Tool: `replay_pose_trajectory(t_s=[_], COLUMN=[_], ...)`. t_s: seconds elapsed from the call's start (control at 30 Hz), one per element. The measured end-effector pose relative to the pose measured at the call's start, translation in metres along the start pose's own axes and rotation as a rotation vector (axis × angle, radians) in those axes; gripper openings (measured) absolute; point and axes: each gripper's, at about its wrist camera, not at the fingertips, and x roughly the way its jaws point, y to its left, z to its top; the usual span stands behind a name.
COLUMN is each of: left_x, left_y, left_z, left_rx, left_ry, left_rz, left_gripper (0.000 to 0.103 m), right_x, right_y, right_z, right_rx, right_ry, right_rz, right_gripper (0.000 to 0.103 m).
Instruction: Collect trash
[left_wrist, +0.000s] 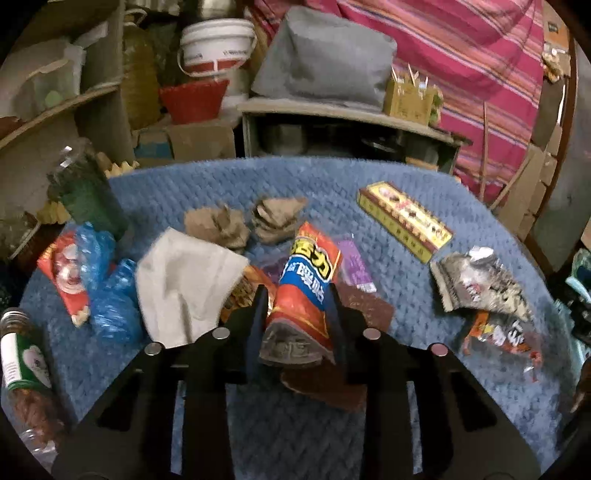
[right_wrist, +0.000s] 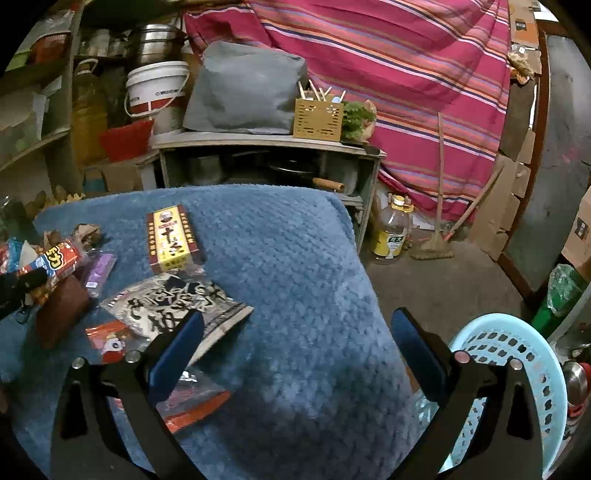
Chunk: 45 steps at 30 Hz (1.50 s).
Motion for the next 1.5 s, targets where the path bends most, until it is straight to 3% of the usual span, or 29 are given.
replay_pose_trajectory(t_s=[0.27,0.6,1.07,1.33,1.5], left_x=[-0.047,-0.064,-0.058,-0.055,-0.054], left_y=[0.006,0.031,0.040,0.040,0.040], left_z=[0.001,-0.002,-0.005,-0.007,-0.006], left_rx=[0.002,-0.032,-0.039,-0.036,-0.034], left_ry=[-0.109,-0.124,-0.110,-0.100,-0.099], left_rz=[0.034,0.051,0.052,0.056,0.058], left_gripper=[0.026,0.024,0.024,0.024,0.024], right_x=[-0.005,0.007,0.032,0.037,0.037], right_y=[0.039,0.103,0.109,0.099,0.093], right_z=[0.003,0.001,-0.005,-0.002,-0.001], right_rx=[-0.056,-0.216,-0.213,-0.173,-0.169], right_ry=[-0.013,0.029,0.117,0.133,0.124], right_rz=[0.051,0.048,0.034,0.075,0.078], right_gripper=[0.099,0.099,0.097,0.063,0.052])
